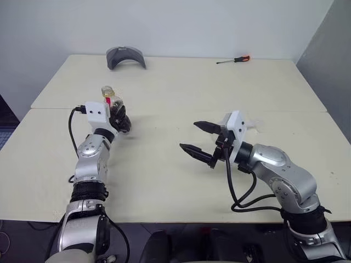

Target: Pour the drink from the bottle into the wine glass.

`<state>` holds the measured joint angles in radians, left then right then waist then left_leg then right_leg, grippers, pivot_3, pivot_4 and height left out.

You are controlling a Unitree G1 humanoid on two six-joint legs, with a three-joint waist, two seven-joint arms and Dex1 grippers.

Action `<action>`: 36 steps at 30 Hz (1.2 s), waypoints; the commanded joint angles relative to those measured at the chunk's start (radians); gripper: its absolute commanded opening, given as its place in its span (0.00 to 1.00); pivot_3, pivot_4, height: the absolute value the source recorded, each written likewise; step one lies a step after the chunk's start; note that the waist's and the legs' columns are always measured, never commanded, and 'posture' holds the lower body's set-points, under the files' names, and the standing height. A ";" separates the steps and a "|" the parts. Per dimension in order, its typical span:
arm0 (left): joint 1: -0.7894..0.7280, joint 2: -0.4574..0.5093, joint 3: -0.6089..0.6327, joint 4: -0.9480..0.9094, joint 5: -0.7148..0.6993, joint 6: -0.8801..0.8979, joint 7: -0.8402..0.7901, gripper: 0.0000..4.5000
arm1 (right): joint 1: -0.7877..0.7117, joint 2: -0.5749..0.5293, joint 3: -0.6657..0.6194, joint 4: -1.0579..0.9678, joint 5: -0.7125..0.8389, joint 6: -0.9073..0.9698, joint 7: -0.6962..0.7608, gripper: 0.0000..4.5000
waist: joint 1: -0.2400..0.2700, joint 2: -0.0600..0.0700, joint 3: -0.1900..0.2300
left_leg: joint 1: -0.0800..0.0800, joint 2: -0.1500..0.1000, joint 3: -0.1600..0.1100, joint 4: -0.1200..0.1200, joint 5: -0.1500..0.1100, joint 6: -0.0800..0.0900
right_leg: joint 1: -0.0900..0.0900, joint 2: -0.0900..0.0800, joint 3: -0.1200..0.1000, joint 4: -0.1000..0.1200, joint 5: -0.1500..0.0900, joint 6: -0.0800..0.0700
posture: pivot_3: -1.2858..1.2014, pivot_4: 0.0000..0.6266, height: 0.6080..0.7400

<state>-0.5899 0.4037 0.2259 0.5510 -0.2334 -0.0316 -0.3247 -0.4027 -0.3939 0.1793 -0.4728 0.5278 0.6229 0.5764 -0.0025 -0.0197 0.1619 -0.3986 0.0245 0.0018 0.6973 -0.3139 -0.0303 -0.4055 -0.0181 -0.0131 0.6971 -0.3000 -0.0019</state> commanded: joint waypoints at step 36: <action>0.407 -0.042 0.072 -0.717 -0.089 0.342 0.110 0.99 | 0.011 0.037 -0.026 -0.049 -0.024 -0.035 0.006 1.00 | -0.003 0.000 0.000 | 0.001 0.001 0.000 0.000 -0.001 0.002 | 0.000 0.000 0.001 0.001 0.000 0.000 | 0.52 0.24 1.00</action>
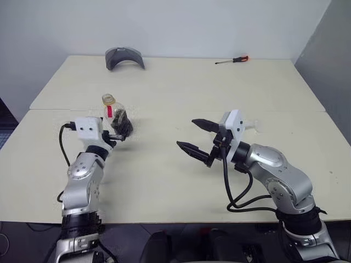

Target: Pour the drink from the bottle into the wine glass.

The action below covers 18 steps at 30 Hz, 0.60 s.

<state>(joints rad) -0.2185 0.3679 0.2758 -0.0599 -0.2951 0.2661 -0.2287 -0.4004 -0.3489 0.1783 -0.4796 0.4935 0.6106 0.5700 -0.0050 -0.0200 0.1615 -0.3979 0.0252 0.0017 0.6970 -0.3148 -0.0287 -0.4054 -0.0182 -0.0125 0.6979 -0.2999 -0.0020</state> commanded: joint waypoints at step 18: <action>0.156 0.265 -0.267 -0.541 -0.261 0.232 -0.542 0.99 | 0.118 -0.377 -0.142 0.099 -0.342 -0.223 -0.019 1.00 | 0.003 0.000 0.000 | 0.002 0.000 0.001 -0.001 -0.001 0.001 | 0.001 0.001 0.001 0.000 0.000 0.000 | 0.52 0.24 1.00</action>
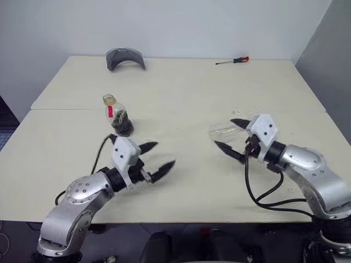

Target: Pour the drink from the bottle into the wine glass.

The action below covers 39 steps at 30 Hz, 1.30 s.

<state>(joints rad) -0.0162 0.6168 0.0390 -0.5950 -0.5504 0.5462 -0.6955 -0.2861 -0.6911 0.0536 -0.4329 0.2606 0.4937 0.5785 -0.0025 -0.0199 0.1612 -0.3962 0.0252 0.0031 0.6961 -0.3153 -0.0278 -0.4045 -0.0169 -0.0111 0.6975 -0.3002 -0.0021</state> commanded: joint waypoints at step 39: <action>-0.239 -0.062 -0.126 0.212 0.056 -0.132 -0.199 0.99 | -0.353 -0.054 0.297 0.865 -1.006 -0.725 -0.306 1.00 | -0.005 0.000 0.000 | 0.000 0.001 0.003 0.001 0.002 -0.004 | 0.000 0.000 0.002 0.000 0.000 0.000 | 0.52 0.24 1.00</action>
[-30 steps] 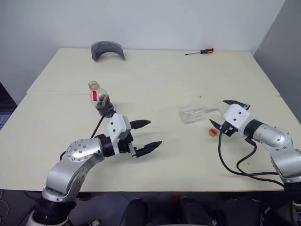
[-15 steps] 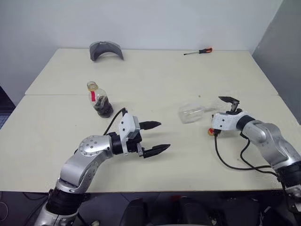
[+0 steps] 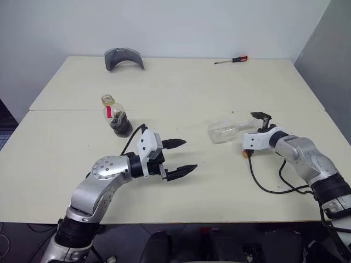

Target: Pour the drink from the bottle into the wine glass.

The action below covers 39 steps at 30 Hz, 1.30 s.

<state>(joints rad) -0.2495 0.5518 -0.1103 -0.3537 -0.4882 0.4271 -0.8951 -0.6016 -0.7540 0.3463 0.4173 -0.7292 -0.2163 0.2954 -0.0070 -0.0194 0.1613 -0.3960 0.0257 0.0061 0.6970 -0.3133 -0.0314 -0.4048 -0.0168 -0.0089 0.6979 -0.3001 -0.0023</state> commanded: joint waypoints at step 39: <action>0.183 -0.026 0.251 -0.240 -0.202 0.278 0.300 1.00 | -0.175 0.526 -0.147 -0.053 0.476 0.152 0.061 0.03 | -0.049 0.001 0.000 | 0.001 0.004 -0.001 -0.001 0.000 0.000 | -0.001 0.002 0.000 0.002 0.000 0.000 | 0.52 0.24 1.00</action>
<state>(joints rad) -0.0787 0.5304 0.0870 -0.5346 -0.6647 0.6956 -0.6398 -0.7637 -0.2595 0.2490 0.4623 -0.3638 -0.1183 0.3361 -0.0562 -0.0188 0.1616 -0.3954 0.0297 0.0043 0.6959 -0.3131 -0.0318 -0.4061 -0.0146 -0.0092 0.6998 -0.3003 -0.0028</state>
